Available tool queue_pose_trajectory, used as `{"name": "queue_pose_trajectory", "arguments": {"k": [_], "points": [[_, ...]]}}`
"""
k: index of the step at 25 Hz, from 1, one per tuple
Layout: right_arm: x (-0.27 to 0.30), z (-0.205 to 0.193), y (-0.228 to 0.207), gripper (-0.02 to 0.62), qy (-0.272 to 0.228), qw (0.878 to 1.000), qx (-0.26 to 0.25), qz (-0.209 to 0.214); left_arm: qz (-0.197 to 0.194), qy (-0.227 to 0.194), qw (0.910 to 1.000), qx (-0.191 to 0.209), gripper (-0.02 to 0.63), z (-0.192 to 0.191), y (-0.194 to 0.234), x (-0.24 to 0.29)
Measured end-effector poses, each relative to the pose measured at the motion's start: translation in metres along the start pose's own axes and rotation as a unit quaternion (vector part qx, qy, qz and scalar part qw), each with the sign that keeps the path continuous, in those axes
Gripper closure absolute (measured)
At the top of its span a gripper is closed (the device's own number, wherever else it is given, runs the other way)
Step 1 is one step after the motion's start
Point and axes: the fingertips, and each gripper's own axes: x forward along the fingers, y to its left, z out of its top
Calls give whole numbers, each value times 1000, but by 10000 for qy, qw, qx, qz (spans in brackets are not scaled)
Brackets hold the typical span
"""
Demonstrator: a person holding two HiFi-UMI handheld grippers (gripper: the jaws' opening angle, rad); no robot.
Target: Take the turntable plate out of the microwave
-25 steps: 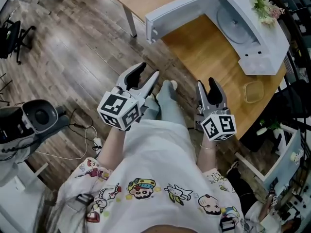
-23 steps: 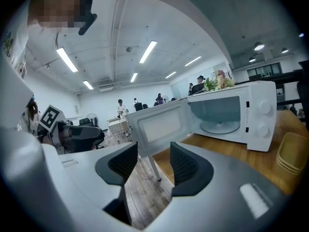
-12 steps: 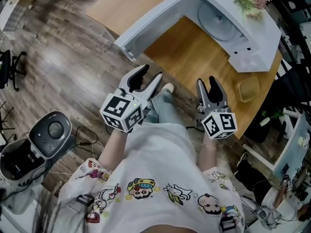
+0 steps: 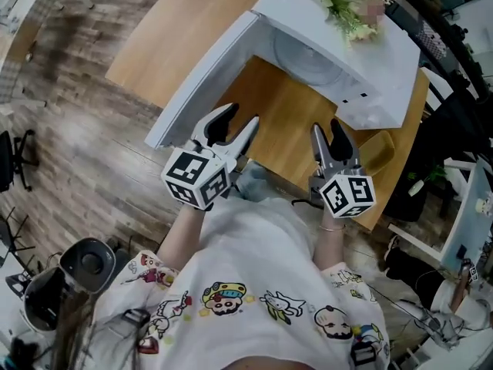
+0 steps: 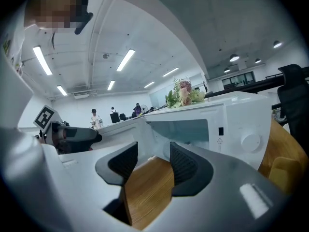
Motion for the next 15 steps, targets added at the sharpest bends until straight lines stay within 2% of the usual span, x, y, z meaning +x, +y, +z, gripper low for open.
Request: {"name": "queue_pose_trajectory", "arguments": {"k": [8, 15], "points": [[10, 24, -41, 391, -216, 9995, 117, -212, -308, 30, 9994, 150, 411, 23, -9, 60], [12, 29, -53, 393, -253, 9989, 233, -325, -452, 171, 9987, 143, 411, 28, -11, 86]]}}
